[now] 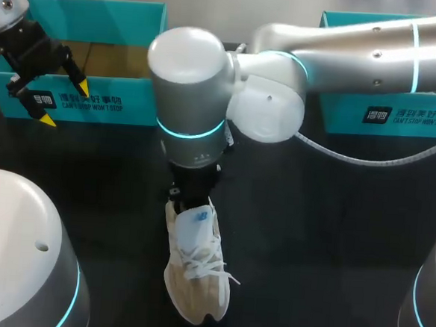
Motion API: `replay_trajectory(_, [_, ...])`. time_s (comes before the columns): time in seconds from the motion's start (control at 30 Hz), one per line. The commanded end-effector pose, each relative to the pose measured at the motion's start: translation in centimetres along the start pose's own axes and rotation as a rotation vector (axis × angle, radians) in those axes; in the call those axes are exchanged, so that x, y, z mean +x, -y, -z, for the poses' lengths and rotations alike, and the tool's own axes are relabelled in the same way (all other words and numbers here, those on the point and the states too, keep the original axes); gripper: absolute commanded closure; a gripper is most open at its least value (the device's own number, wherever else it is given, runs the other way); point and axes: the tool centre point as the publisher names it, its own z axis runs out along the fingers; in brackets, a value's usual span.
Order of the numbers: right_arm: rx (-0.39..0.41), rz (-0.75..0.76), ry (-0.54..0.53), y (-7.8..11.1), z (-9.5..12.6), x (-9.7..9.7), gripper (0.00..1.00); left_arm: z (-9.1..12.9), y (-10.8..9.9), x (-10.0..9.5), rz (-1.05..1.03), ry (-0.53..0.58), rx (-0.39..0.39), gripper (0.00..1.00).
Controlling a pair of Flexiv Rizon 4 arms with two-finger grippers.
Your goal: Take the shoe out of the shoebox, open the shoe tongue, remove and reinsert the insole, then place the shoe into the shoebox
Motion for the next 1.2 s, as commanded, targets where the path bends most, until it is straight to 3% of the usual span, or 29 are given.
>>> replay_trajectory(0.03, [0.017,0.026,-0.030,0.2,-0.2,-0.2,0.65,0.1,0.0,0.1,0.000,-0.001,-0.003,0.00])
replay_trajectory(0.1, [0.027,0.035,-0.034,0.3,-0.3,-0.1,0.52,0.1,0.0,0.1,0.000,-0.001,-0.003,0.00])
replay_trajectory(0.13, [0.029,0.035,-0.034,0.3,-0.4,0.0,0.30,0.1,0.0,0.1,0.000,-0.001,-0.003,0.00])
replay_trajectory(0.2, [0.037,0.039,-0.038,0.5,-0.4,0.0,0.04,0.1,0.0,0.1,0.000,-0.001,-0.003,0.00])
replay_trajectory(0.23, [0.040,0.039,-0.038,0.5,-0.5,0.0,0.00,0.1,0.0,0.1,0.000,-0.001,-0.003,0.00])
replay_trajectory(0.83, [0.062,0.054,0.009,0.3,0.8,0.9,0.00,0.1,0.0,0.1,0.000,-0.001,-0.003,0.00])
replay_trajectory(1.2, [0.091,0.030,0.021,1.9,1.5,2.0,0.00,0.1,0.0,0.1,0.000,-0.001,-0.003,0.00])
